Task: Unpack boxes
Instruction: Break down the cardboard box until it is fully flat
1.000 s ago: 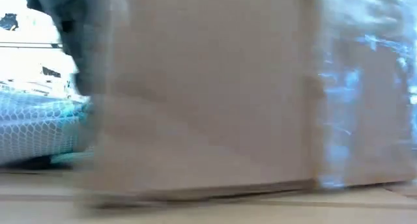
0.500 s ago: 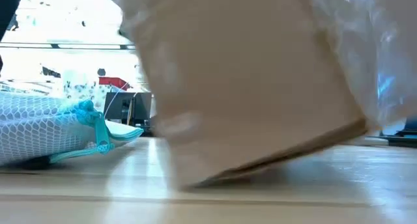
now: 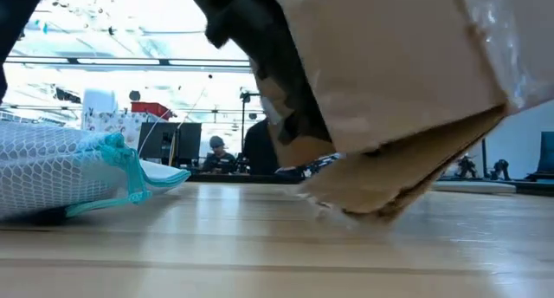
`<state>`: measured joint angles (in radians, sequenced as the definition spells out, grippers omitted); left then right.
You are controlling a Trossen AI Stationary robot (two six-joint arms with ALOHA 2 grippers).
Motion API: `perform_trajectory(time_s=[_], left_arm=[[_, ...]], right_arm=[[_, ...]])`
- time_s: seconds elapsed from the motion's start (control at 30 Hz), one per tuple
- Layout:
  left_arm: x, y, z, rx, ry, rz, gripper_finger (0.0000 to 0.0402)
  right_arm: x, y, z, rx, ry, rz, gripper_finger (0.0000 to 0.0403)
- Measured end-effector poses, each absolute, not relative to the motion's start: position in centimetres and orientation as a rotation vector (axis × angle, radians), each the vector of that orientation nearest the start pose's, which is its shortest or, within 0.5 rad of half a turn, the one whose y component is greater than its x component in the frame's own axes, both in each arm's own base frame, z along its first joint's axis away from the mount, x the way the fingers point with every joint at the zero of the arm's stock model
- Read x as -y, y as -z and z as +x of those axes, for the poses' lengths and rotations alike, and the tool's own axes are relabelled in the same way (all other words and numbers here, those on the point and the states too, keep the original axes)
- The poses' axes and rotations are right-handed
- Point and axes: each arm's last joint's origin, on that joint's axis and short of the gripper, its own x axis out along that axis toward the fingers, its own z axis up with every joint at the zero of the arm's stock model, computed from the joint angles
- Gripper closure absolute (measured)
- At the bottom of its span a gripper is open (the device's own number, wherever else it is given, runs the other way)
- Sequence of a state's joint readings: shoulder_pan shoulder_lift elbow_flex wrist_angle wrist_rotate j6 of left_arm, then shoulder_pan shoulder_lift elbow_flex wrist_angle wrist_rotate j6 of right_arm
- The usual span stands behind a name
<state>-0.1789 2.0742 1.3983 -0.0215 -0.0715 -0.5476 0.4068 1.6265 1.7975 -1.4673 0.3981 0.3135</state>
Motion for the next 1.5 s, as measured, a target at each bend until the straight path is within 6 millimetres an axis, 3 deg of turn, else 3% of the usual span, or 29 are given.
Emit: perform_trajectory(time_s=[0.13, 0.27, 0.5, 0.7, 0.9, 1.03, 1.13, 1.33, 1.5], left_arm=[[9.4, -16.2, 43.0, -0.846, -0.095, -0.426, 0.032], [10.4, -15.2, 41.3, -1.003, -0.142, -0.396, 0.032], [11.8, -17.5, 38.4, -1.115, -0.214, -0.336, 0.032], [13.7, -22.7, 34.8, -1.097, -0.205, -0.365, 0.032], [16.2, -29.7, 30.9, -0.907, -0.121, -0.562, 0.032], [16.7, -34.2, 28.9, -0.717, -0.127, -0.586, 0.032], [16.1, -37.2, 28.4, -0.554, -0.163, -0.558, 0.032], [14.6, -39.3, 29.7, -0.444, -0.138, -0.474, 0.032], [13.1, -39.5, 30.6, -0.434, -0.125, -0.442, 0.032]], right_arm=[[-10.4, -37.9, 27.4, -1.133, 0.186, -0.223, 0.0265], [-10.4, -36.5, 28.2, -1.128, 0.2, -0.232, 0.0265], [-10.0, -34.3, 28.5, -1.181, 0.21, -0.253, 0.0265], [-10.1, -33.9, 28.1, -1.2, 0.227, -0.237, 0.0265], [-10.9, -33.8, 25.8, -1.327, 0.272, -0.226, 0.0265], [-12.4, -33.8, 25.2, -1.251, 0.234, -0.199, 0.0265], [-13.5, -33.6, 26.2, -1.137, 0.169, -0.19, 0.0265], [-13.9, -34.5, 28.6, -0.938, 0.084, -0.184, 0.0265], [-13.5, -36.8, 28.0, -0.925, 0.091, -0.181, 0.0265]])
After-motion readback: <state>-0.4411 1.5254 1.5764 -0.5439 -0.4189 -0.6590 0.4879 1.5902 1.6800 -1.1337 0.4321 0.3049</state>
